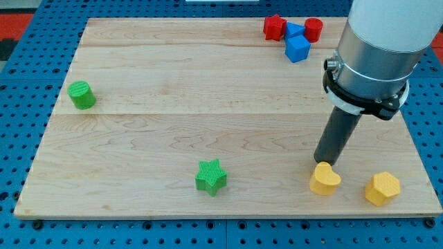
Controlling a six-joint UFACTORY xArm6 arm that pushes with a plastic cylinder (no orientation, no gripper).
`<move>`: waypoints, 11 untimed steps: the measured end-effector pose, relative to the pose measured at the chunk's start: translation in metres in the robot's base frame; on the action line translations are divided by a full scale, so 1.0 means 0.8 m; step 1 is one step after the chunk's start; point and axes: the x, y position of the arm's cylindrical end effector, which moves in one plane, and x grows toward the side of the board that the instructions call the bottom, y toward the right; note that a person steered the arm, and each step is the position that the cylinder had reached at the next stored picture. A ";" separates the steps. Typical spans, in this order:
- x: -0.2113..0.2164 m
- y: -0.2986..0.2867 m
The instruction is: Move the green star to the bottom center of the board
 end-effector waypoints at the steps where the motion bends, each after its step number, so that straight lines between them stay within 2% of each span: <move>1: 0.000 0.000; 3: -0.019 -0.017; 4: -0.036 -0.095; 6: -0.019 -0.294; 7: 0.035 -0.215; 8: 0.035 -0.153; 9: 0.042 -0.203; 10: 0.099 -0.222; 11: 0.100 -0.131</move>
